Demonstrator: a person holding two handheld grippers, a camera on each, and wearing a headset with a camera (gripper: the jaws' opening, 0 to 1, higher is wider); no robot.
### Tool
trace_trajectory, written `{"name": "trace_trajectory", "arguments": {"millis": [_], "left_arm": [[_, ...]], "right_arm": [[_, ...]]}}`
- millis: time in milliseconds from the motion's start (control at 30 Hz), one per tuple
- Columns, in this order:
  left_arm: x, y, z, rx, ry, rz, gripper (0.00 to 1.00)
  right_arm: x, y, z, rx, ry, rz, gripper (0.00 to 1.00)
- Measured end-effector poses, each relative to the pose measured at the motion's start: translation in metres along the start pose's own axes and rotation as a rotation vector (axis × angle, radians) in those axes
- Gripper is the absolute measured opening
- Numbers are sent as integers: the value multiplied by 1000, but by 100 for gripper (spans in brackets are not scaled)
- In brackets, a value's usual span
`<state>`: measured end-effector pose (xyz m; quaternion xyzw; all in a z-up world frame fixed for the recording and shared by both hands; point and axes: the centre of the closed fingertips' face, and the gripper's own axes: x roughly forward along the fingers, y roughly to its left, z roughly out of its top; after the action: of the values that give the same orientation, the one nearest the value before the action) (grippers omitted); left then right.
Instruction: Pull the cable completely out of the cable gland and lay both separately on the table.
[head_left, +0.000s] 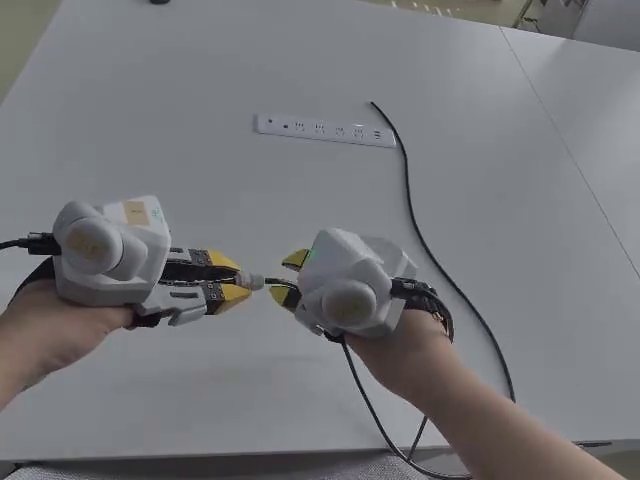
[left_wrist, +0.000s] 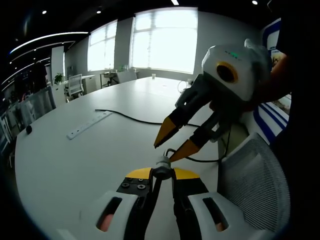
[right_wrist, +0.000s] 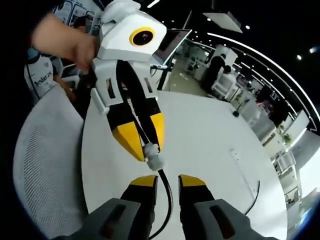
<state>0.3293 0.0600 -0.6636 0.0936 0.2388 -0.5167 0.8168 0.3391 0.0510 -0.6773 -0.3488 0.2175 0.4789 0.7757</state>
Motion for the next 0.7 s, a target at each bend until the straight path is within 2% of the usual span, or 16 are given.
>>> {"name": "trace_trajectory", "arguments": {"millis": [167,300,500,700], "left_arm": [[-1,1,0,1,-1,3,15],[-1,2,-1,-3,-5,7,15],[-1,1,0,2,-2,1,15],[1,1,0,8,-2,1,15]], "right_arm": [[2,3,2,-20,-4,20,10],[3,4,2,-28,-5,28,2],[4,5,1,-40,-1,26,2],[5,4,-2,2,-10,29,1]]}}
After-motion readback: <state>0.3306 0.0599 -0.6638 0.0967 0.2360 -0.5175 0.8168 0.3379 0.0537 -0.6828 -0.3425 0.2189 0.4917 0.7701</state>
